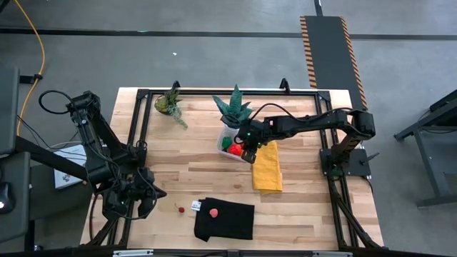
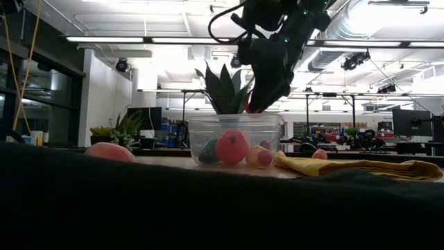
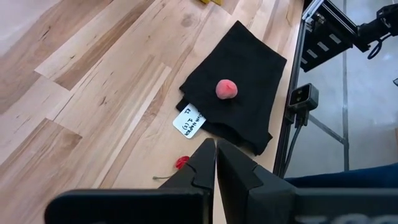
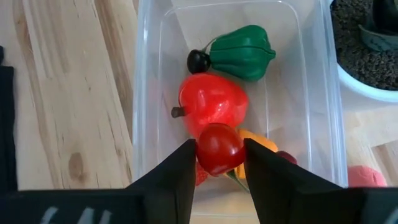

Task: Pick and placing Produce into tupperware
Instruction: Put the right red cherry into the transparent container, then put the bottom pink peach into the transparent container

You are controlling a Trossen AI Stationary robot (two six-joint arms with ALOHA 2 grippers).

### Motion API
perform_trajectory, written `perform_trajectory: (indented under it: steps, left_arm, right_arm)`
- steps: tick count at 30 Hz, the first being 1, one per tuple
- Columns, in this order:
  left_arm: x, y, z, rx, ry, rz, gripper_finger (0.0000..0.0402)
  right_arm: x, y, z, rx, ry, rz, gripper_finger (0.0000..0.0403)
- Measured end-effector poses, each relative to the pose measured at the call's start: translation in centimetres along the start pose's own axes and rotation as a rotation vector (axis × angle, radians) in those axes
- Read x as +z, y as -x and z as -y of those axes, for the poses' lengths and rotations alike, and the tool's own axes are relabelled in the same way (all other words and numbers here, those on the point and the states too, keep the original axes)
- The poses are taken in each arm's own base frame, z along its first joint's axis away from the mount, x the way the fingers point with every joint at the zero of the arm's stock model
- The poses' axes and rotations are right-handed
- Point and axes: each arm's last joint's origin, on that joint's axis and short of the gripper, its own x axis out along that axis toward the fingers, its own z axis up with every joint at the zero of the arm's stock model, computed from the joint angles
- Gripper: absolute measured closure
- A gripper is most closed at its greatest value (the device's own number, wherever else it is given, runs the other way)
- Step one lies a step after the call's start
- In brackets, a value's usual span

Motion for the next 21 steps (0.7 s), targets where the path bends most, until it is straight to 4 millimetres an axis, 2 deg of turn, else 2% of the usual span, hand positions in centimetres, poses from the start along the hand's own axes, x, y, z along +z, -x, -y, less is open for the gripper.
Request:
perform_trajectory:
  steps: [5,14,21]
  left_arm:
    - [0.0,0.0,0.0,0.004,-0.003,0.002,0.0396]
    - [0.0,0.0,0.2,-0.016,-0.043,0.002,0.0393]
    - [0.1,0.0,0.8,-0.066,-0.156,0.009,0.0362]
  right_arm:
    - [0.1,0.0,0.3,-0.005,-0.009,-0.001,0.0260]
    - [0.1,0.0,0.4,0.007,-0.020,-0.004,0.0257]
    - [-0.2,0.8,-0.9,0.093,-0.071,-0.015,0.0257]
